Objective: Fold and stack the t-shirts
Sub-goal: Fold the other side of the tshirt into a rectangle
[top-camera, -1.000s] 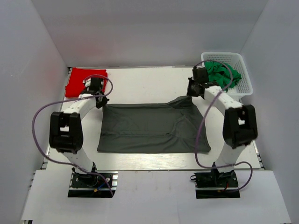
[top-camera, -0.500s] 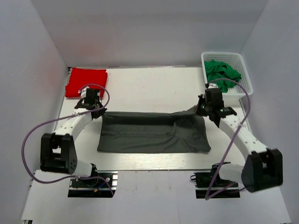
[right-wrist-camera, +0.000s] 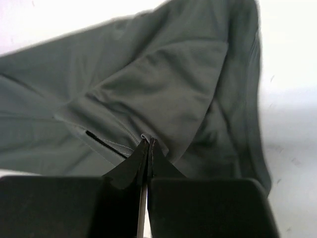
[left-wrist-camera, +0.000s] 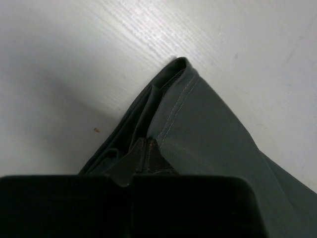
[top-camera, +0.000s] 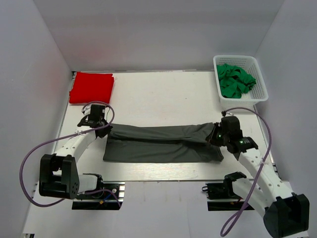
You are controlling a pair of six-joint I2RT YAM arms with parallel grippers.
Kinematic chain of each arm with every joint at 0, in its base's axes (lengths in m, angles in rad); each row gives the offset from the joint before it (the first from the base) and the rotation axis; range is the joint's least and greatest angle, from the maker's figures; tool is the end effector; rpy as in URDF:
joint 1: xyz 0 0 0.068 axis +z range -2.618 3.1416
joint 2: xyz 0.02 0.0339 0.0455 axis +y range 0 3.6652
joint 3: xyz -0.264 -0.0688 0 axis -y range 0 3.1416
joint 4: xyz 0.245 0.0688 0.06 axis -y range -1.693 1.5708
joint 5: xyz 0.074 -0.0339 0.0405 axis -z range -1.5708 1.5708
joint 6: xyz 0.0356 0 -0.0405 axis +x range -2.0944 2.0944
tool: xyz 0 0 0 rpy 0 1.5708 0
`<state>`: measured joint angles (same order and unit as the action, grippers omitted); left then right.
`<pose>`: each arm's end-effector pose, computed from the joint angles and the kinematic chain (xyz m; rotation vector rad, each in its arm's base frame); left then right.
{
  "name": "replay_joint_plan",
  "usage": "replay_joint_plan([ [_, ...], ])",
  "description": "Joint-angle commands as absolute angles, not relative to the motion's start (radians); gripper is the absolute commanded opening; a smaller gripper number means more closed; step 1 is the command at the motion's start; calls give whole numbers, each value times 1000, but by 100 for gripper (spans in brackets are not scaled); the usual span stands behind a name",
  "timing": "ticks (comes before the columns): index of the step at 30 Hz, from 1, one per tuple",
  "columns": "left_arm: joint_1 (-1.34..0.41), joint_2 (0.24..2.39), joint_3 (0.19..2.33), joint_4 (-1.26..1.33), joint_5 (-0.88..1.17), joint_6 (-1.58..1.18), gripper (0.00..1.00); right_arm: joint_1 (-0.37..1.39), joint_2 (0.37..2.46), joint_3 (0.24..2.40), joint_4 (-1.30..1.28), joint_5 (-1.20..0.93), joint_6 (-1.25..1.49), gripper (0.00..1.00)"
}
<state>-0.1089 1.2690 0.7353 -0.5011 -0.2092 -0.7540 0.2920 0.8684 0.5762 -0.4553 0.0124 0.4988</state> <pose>0.2379 -0.0186 0.1990 -0.8848 2.4137 -0.0500 0.1742 0.0519 0.2274 0.2489 2.3365 0.3817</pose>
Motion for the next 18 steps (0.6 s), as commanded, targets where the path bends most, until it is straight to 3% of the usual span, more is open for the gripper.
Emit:
replay_joint_plan([
  [1,-112,1235,710,-524,-206,-798,0,307,804,509,-485,-66,574,0],
  [5,-112,1253,710,-583,-247,-828,0,316,781,431,-488,-162,572,0],
  [6,-112,1265,724,-601,-247,-837,2,319,787,426,-506,-167,574,14],
  [8,-112,1279,742,-641,-276,-860,26,319,810,419,-552,-179,571,37],
  [9,-112,1295,765,-687,-276,-861,61,324,824,419,-563,-189,566,49],
  [10,-112,1295,778,-712,-293,-871,77,322,825,422,-569,-199,561,70],
  [12,-112,1307,819,-805,-339,-913,92,324,816,445,-601,-199,549,90],
  [13,-98,1318,834,-836,-354,-929,100,322,810,481,-609,-193,535,90],
  [18,-98,1327,946,-916,-408,-965,100,322,811,572,-611,-138,502,90],
])
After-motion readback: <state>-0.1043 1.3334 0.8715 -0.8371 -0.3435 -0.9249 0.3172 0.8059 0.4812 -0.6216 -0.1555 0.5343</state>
